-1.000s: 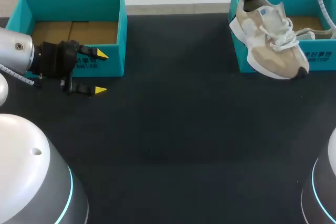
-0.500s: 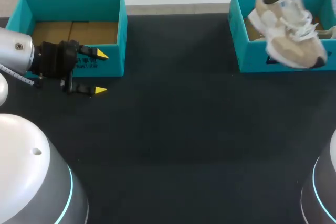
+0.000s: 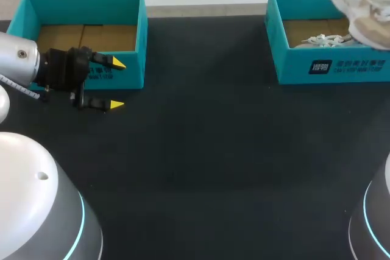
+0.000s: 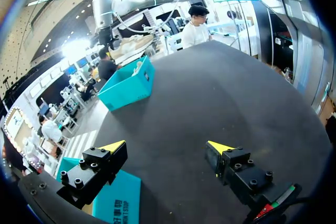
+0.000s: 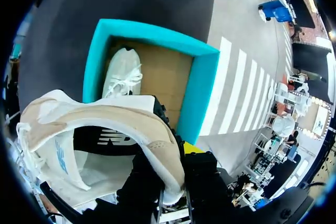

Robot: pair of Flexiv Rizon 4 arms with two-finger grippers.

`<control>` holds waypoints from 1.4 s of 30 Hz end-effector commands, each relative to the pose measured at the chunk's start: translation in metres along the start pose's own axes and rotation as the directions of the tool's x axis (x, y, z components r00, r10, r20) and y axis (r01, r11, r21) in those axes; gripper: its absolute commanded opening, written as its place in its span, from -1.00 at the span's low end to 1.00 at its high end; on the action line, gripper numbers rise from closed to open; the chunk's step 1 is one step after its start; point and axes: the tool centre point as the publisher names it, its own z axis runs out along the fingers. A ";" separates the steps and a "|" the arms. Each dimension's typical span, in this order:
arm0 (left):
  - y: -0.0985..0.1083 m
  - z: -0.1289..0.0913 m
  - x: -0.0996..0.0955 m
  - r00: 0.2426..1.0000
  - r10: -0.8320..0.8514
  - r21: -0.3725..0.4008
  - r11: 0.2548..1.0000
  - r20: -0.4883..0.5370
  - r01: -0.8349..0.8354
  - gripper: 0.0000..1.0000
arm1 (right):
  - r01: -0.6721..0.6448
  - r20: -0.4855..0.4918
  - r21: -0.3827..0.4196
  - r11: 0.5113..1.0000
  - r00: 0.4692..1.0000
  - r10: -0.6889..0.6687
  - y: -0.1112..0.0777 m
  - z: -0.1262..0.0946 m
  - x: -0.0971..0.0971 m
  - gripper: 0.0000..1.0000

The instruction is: Take the shoe out of the shoebox, open the shoe tongue, remove and reinsert the insole, then place the shoe into the shoebox

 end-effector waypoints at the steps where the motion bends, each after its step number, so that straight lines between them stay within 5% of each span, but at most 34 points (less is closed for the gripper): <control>1: 0.000 0.000 0.000 1.000 0.001 -0.003 1.000 -0.002 -0.001 1.00 | 0.002 -0.016 -0.010 1.000 1.000 -0.002 -0.006 0.002 -0.011 -1.00; 15: 0.000 0.000 0.000 1.000 0.001 -0.003 1.000 -0.002 -0.001 1.00 | 0.002 -0.016 -0.010 1.000 1.000 -0.002 -0.006 0.002 -0.011 -1.00; 23: 0.000 0.000 0.000 1.000 0.001 -0.003 1.000 -0.002 -0.001 1.00 | -0.089 0.035 -0.014 0.996 0.995 0.089 -0.077 0.041 -0.026 -1.00; 29: 0.000 0.000 0.000 1.000 0.001 -0.003 1.000 -0.002 -0.001 1.00 | -0.255 -0.028 0.034 0.966 0.966 0.256 -0.119 0.063 -0.027 -1.00; 31: 0.000 0.000 0.000 1.000 0.001 -0.003 1.000 -0.002 -0.001 1.00 | -0.397 -0.031 0.086 0.914 0.916 0.401 -0.127 0.057 -0.026 -1.00; 35: 0.000 0.000 0.000 1.000 0.001 -0.003 1.000 -0.002 -0.001 1.00 | -0.675 -0.045 0.205 0.709 0.717 0.695 -0.127 0.045 -0.018 -1.00; 38: 0.000 0.000 0.000 1.000 0.001 -0.003 1.000 -0.002 -0.001 1.00 | -0.842 -0.003 0.232 0.487 0.500 0.866 -0.119 0.036 -0.011 -1.00; 40: 0.000 0.000 0.000 1.000 0.001 -0.003 1.000 -0.002 -0.001 1.00 | -0.927 0.046 0.242 0.286 0.306 0.951 -0.115 0.032 -0.005 -1.00; 42: 0.000 0.000 0.000 1.000 0.001 -0.003 1.000 -0.002 -0.001 1.00 | -0.927 0.046 0.242 0.286 0.306 0.951 -0.115 0.032 -0.005 -1.00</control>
